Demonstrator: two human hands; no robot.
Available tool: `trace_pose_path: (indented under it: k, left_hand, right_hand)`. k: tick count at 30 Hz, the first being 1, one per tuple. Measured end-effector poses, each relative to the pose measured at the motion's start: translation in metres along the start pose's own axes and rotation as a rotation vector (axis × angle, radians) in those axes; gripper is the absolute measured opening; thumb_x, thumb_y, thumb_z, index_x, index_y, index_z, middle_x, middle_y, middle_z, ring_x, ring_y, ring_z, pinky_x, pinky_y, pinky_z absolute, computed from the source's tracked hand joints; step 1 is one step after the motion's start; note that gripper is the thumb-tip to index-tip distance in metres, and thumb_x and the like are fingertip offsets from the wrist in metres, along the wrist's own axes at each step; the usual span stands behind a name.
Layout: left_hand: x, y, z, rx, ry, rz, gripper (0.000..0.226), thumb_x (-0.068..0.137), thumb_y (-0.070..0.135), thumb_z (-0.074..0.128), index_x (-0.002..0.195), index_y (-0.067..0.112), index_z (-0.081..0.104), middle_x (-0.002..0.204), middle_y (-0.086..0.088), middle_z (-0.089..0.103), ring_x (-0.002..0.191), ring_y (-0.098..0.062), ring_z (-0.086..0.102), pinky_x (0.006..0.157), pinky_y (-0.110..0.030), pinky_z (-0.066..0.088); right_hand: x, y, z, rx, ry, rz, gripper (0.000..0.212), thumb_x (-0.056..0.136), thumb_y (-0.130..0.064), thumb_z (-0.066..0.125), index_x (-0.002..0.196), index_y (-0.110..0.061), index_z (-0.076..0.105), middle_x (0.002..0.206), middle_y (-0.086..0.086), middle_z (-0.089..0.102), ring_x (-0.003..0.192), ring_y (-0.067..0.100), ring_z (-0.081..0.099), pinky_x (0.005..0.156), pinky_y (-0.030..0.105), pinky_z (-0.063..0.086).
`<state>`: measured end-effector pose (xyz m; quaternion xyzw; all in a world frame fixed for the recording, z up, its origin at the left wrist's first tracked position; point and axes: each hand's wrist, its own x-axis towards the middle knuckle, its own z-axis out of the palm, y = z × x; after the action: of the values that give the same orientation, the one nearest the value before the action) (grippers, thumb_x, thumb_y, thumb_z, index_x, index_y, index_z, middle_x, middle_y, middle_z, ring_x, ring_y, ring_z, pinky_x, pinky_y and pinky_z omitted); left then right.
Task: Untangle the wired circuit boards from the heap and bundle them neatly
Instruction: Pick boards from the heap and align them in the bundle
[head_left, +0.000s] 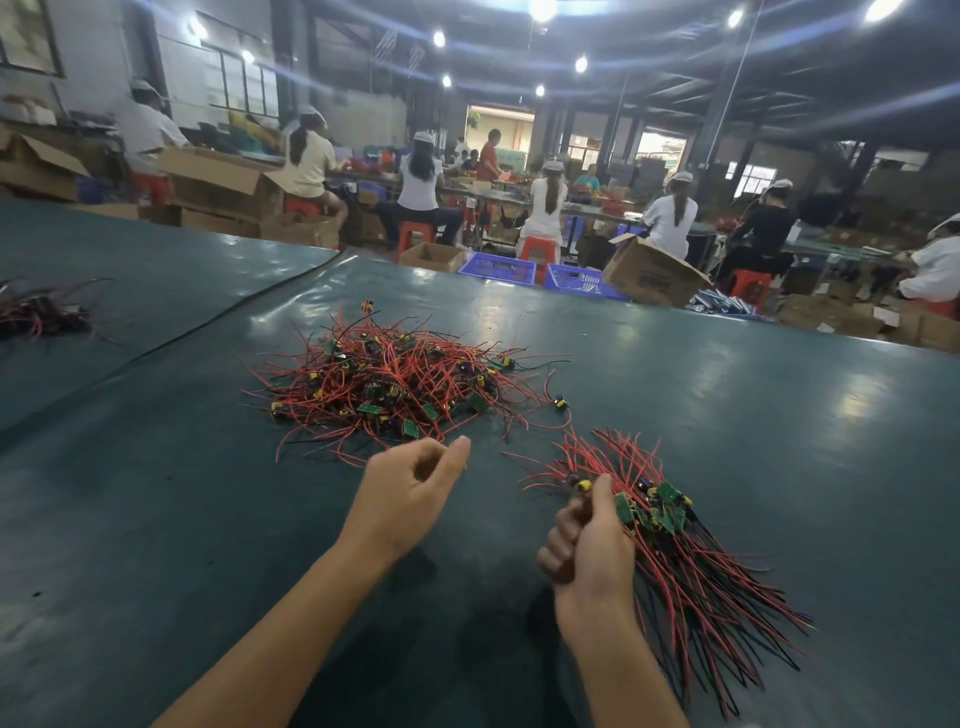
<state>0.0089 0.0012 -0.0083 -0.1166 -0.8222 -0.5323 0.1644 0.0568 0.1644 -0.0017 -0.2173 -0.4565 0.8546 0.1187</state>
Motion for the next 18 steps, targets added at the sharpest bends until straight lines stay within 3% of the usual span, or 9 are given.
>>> trace_pose_path:
  k: [2,3,5,7,10,14,18]
  left_hand:
    - [0.006,-0.013,-0.007,0.305,0.135,0.106,0.024,0.090,0.041,0.062,0.091,0.020,0.073,0.096,0.005,0.069,0.092,-0.013,0.059,0.081,-0.033,0.048]
    - [0.009,-0.020,-0.010,0.441,0.126,0.111,0.023,0.090,0.036,0.063,0.105,0.021,0.072,0.117,0.003,0.065,0.111,-0.016,0.054,0.095,-0.037,0.045]
    - [0.012,-0.036,-0.013,0.610,-0.013,0.011,0.041,0.094,0.037,0.055,0.133,0.025,0.056,0.150,0.001,0.041,0.139,-0.020,0.032,0.111,-0.044,0.028]
    - [0.013,-0.047,-0.015,0.707,-0.159,-0.091,0.052,0.098,0.040,0.045,0.148,0.027,0.037,0.160,0.002,0.022,0.147,-0.016,0.017,0.116,-0.046,0.018]
    - [0.014,-0.055,-0.014,0.760,-0.217,-0.127,0.055,0.099,0.043,0.040,0.150,0.026,0.030,0.157,0.005,0.030,0.143,-0.016,0.025,0.114,-0.043,0.018]
    - [0.016,-0.052,-0.018,0.763,-0.110,-0.072,0.040,0.097,0.038,0.050,0.136,0.026,0.052,0.127,0.004,0.056,0.118,-0.020,0.048,0.100,-0.039,0.032]
    - [0.012,-0.049,-0.017,0.712,-0.059,-0.082,0.025,0.097,0.033,0.053,0.117,0.025,0.066,0.098,0.007,0.059,0.102,-0.017,0.057,0.095,-0.037,0.033]
  right_hand:
    - [0.004,-0.009,-0.004,0.192,-0.012,0.043,0.041,0.098,-0.055,0.042,0.079,-0.020,0.052,0.050,-0.006,0.038,0.031,0.006,0.024,0.031,0.014,0.021]
    - [0.005,-0.011,-0.006,0.231,-0.010,0.041,0.038,0.098,-0.056,0.043,0.089,-0.021,0.055,0.056,-0.004,0.043,0.032,0.006,0.026,0.031,0.014,0.022]
    - [0.006,-0.013,-0.009,0.214,0.026,0.009,0.035,0.096,-0.057,0.046,0.110,-0.025,0.055,0.071,-0.001,0.051,0.037,0.008,0.031,0.034,0.016,0.026]
    - [0.006,-0.012,-0.008,0.165,0.064,-0.036,0.038,0.096,-0.055,0.048,0.121,-0.027,0.052,0.078,0.000,0.053,0.041,0.008,0.032,0.035,0.018,0.027]
    - [0.006,-0.009,-0.005,0.148,0.077,-0.058,0.038,0.097,-0.050,0.050,0.125,-0.024,0.052,0.079,0.000,0.053,0.043,0.008,0.033,0.035,0.019,0.027]
    - [0.006,-0.005,-0.006,0.128,0.066,-0.064,0.036,0.098,-0.046,0.051,0.125,-0.024,0.052,0.079,0.000,0.053,0.044,0.009,0.034,0.035,0.020,0.028]
    - [0.008,-0.001,-0.004,0.088,0.051,-0.064,0.032,0.097,-0.045,0.054,0.121,-0.023,0.055,0.079,0.001,0.054,0.043,0.009,0.036,0.036,0.021,0.029]
